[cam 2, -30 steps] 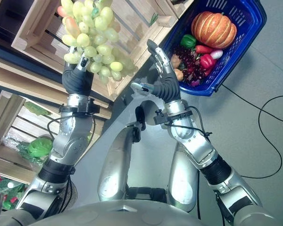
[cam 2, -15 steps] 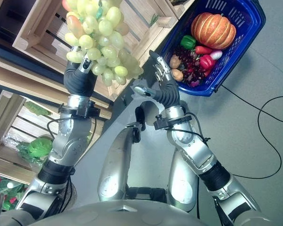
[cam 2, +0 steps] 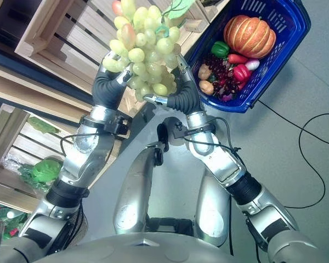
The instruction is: Pick up fruits and vegetables into the basket
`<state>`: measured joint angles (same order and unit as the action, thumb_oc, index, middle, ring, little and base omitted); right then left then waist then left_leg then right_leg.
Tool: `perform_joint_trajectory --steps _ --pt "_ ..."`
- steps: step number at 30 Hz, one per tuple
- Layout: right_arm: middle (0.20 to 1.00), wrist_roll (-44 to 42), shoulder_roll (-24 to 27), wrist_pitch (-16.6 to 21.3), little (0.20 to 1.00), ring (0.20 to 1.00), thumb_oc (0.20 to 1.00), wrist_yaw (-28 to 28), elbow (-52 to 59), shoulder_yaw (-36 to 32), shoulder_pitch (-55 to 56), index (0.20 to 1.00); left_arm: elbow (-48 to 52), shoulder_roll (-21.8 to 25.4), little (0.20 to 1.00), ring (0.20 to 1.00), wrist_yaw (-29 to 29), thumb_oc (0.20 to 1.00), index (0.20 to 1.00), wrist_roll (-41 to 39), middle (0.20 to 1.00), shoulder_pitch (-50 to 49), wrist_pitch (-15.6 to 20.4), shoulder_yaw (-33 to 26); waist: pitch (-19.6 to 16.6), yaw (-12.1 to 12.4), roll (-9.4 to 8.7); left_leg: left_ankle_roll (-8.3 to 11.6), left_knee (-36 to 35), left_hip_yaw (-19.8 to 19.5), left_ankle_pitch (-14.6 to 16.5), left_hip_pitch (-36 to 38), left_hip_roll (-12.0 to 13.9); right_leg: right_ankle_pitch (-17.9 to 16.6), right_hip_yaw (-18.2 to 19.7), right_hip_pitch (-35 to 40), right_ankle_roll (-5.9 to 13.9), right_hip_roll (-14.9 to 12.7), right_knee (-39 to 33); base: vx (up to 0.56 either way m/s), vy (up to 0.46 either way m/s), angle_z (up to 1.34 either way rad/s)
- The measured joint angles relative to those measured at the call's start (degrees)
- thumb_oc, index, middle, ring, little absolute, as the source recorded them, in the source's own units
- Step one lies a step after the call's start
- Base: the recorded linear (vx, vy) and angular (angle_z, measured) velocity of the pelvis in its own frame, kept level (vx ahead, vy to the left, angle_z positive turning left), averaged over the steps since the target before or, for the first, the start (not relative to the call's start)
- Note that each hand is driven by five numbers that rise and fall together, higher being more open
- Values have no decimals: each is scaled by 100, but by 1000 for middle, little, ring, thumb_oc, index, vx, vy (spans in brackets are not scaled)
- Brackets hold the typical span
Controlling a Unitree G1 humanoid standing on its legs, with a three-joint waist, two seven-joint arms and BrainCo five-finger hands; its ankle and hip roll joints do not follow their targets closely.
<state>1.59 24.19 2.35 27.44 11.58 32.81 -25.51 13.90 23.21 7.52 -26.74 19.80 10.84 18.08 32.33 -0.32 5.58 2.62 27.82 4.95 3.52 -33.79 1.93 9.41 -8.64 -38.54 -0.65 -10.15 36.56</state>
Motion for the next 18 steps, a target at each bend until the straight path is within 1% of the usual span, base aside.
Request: perform_joint_trajectory --steps 2,7,10,15,18 --pt "1000 191 60 -140 1000 1000 1000 -14 -28 -2 0 1000 -65 97 200 200 -9 200 200 132 200 32 -115 -2 0 25 0 0 15 -4 -1 0 -3 -1 -2 3 0 -3 16 0 0 0" --pt "1000 172 152 -406 1000 1000 1000 -178 -115 28 -86 1000 -192 131 200 200 -55 200 200 186 200 75 -320 -3 0 42 0 1 69 -37 0 -19 -6 -2 -32 14 -1 -11 50 0 -14 1" --pt "1000 -10 146 -601 1000 1000 1000 -541 -311 223 -248 1000 -313 131 200 200 -177 200 200 137 200 75 -330 6 0 47 0 1 80 -58 0 -21 -6 0 -46 27 -1 -13 56 -4 -25 2" --pt "1000 -116 130 -833 1000 1000 1000 -938 -616 470 -333 1000 -399 131 200 200 -468 200 200 -52 200 86 -358 67 0 48 0 6 88 -135 -29 -61 -5 5 -133 49 3 -28 44 -10 -40 8" --pt "1000 -273 133 -952 1000 1000 1000 -1203 -715 521 -407 1000 -400 128 200 200 -570 200 200 -219 200 123 -482 170 0 79 0 7 89 -169 -42 -96 -7 6 -153 35 1 -24 44 -5 -23 4"
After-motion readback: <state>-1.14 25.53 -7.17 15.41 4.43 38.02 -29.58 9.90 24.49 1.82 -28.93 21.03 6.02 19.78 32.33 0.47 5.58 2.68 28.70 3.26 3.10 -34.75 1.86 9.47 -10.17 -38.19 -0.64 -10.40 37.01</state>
